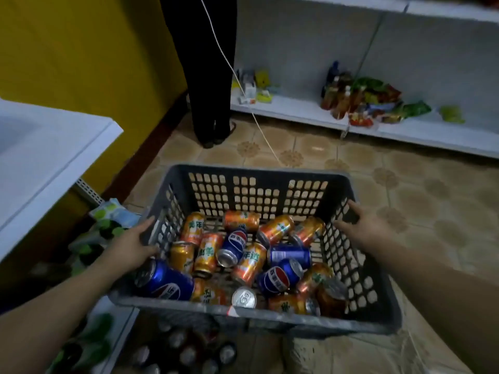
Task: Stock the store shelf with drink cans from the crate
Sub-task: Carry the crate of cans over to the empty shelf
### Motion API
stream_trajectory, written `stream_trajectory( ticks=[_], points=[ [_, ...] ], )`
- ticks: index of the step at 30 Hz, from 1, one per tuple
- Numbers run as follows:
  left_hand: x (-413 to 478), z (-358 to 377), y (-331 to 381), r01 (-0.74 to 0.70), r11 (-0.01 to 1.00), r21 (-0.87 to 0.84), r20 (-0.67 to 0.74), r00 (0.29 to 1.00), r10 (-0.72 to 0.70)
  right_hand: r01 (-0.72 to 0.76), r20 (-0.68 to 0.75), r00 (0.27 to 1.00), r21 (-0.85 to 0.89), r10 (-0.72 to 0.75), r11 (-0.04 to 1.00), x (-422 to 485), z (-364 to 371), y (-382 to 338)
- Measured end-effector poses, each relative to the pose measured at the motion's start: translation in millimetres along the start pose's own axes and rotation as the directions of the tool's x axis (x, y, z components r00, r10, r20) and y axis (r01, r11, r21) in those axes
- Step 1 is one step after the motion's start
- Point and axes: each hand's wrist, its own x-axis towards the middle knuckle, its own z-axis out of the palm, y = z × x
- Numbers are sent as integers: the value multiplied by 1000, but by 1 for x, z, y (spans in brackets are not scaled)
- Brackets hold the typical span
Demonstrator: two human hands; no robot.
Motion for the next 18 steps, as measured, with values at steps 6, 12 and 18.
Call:
stream_trajectory(
  ticks=[6, 12, 18],
  points=[
    [108, 85, -35, -52, 999, -3, -49, 997, 52, 13, -68, 998, 59, -9, 998, 100, 104, 41],
    [184, 151, -82, -8, 999, -43, -61, 998, 5, 33, -112, 994, 117, -20, 993, 178, 194, 57],
    [228, 193, -126, 10, 999, -33, -48, 999, -12, 35, -105, 994, 33, -31, 999, 212, 253, 75]
  ],
)
